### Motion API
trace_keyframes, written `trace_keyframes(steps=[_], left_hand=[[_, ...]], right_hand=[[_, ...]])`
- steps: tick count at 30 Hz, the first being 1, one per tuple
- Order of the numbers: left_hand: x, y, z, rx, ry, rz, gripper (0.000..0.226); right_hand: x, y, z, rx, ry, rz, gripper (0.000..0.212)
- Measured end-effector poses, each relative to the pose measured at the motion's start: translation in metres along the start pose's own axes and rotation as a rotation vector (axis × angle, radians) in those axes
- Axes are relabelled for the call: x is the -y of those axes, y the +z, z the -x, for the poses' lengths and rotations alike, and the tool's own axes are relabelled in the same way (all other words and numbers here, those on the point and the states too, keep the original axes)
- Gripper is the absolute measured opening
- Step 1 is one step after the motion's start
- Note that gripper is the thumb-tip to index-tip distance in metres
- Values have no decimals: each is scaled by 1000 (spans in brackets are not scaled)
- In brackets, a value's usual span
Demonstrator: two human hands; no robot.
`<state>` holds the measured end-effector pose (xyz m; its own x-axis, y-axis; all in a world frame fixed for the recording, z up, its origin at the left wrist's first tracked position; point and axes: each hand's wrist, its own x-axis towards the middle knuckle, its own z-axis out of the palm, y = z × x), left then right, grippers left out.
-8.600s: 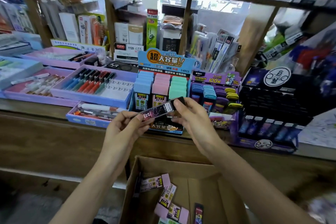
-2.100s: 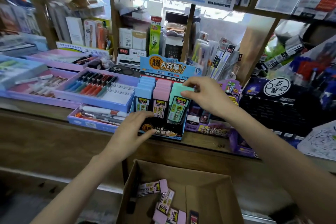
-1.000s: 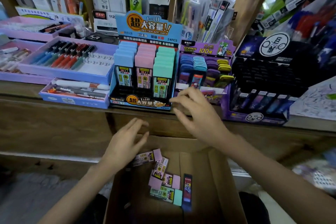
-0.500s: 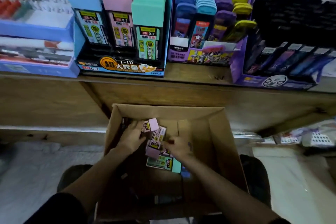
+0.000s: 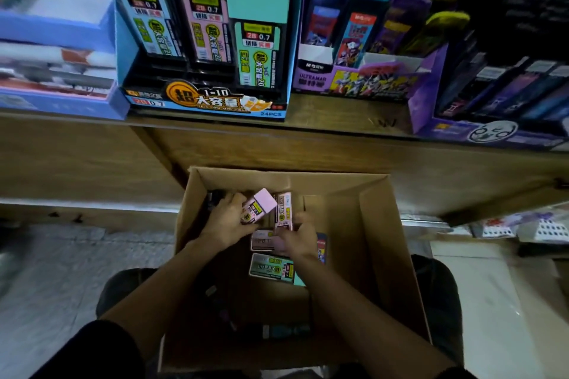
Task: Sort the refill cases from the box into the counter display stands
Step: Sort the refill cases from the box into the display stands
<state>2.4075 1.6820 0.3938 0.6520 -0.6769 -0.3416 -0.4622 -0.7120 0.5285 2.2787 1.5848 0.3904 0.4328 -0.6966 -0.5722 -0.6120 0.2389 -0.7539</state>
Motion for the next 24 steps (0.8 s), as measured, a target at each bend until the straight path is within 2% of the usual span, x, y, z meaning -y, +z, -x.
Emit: trace_keyframes(steps=[4,8,12,16,20,24], left_hand=[[-12,-6,10,23,-88,399,55],[-29,-19,28,-33,-20,511,43],[-53,-44,42,-81,89,549,25],[-80,-72,60,34,140,731,34],[-106,-93,79,130,172,856,51],[-126,-105,90,133,247,896,45]], right_hand=[[3,-34,5,193,-84,-119,33],[18,-76,16,396,-141,-48,40],[55,-114,34,571,-265,202,41],[98,-138,57,719,-402,258,43],[129,-152,76,641,-484,227,30],[144,-159,90,425,-525,81,23]])
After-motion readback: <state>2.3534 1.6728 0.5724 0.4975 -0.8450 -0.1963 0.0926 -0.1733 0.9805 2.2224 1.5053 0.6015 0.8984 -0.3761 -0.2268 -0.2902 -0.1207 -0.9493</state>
